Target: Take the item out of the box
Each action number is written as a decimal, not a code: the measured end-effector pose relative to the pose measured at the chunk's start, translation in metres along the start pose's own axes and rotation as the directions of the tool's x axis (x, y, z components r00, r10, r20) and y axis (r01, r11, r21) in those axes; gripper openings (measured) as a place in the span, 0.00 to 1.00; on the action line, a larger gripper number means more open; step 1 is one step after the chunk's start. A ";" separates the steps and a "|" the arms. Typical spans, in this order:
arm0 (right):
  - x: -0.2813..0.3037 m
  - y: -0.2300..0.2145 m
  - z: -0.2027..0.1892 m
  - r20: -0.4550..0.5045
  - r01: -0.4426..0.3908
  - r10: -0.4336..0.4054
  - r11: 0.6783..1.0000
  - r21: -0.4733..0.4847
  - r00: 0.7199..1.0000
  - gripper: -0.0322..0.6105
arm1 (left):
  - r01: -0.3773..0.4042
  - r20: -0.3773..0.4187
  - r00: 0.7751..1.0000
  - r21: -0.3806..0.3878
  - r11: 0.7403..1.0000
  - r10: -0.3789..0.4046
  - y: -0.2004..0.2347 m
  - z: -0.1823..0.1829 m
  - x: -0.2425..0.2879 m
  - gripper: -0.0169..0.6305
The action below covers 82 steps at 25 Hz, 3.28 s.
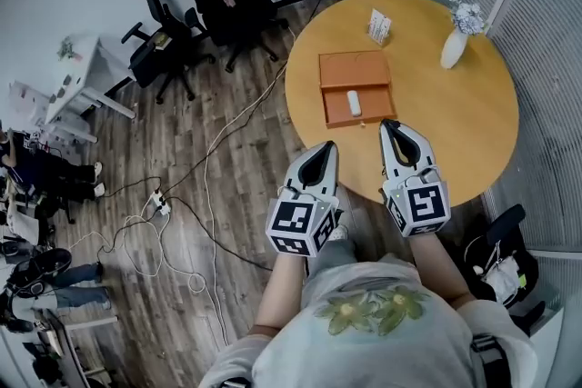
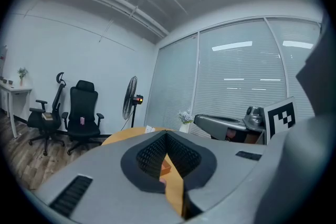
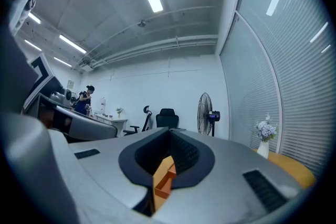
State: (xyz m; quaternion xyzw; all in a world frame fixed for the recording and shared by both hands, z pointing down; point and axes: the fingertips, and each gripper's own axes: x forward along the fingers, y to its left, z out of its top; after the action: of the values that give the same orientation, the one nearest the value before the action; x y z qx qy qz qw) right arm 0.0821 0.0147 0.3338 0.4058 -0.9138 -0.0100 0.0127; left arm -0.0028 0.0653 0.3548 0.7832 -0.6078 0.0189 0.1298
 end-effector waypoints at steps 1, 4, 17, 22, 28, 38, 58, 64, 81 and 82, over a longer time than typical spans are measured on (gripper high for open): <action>0.008 0.002 -0.001 -0.002 0.008 -0.008 1.000 -0.003 1.000 0.05 | 0.007 -0.002 1.000 0.000 1.000 -0.007 0.008 0.001 0.003 0.03; 0.028 0.008 -0.004 -0.006 0.040 -0.040 0.999 -0.009 0.999 0.05 | 0.031 -0.008 0.999 0.003 1.000 -0.031 0.031 0.002 0.010 0.03; 0.063 0.015 -0.022 -0.038 0.131 -0.132 0.991 -0.033 0.990 0.34 | 0.105 -0.038 0.994 0.033 0.994 -0.103 0.076 -0.007 0.029 0.03; 0.080 0.010 -0.022 -0.030 0.124 -0.125 0.992 -0.038 0.992 0.41 | 0.104 -0.040 0.994 0.021 0.994 -0.103 0.088 -0.007 0.043 0.03; 0.111 -0.006 -0.015 -0.014 0.131 -0.131 0.991 -0.032 0.991 0.41 | 0.099 -0.041 0.994 0.053 0.994 -0.097 0.103 0.007 0.065 0.03; 0.144 -0.037 -0.013 -0.010 0.163 -0.163 0.986 -0.025 0.987 0.41 | 0.123 -0.026 0.992 0.061 0.990 -0.122 0.115 0.025 0.113 0.03; 0.185 -0.064 -0.094 -0.200 0.141 -0.129 0.989 0.051 0.971 0.41 | 0.131 -0.149 0.980 0.004 0.991 -0.129 0.134 -0.020 0.176 0.03; 0.190 -0.067 -0.122 -0.259 0.127 -0.103 0.989 0.077 0.960 0.41 | 0.119 -0.176 0.977 -0.006 0.993 -0.119 0.137 -0.035 0.184 0.03; 0.212 -0.063 -0.206 -0.448 0.078 -0.023 0.991 0.105 0.894 0.41 | 0.093 -0.232 0.968 -0.037 0.995 -0.099 0.160 -0.062 0.202 0.03; 0.214 -0.062 -0.210 -0.458 0.076 -0.019 0.992 0.105 0.889 0.41 | 0.093 -0.235 0.967 -0.040 0.995 -0.099 0.161 -0.063 0.203 0.03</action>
State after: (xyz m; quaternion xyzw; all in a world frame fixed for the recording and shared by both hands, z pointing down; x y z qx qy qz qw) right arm -0.0084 -0.1870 0.5448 0.4191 -0.8740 0.1402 0.2019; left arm -0.0964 -0.1492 0.4825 0.8019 -0.5496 0.0970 0.2133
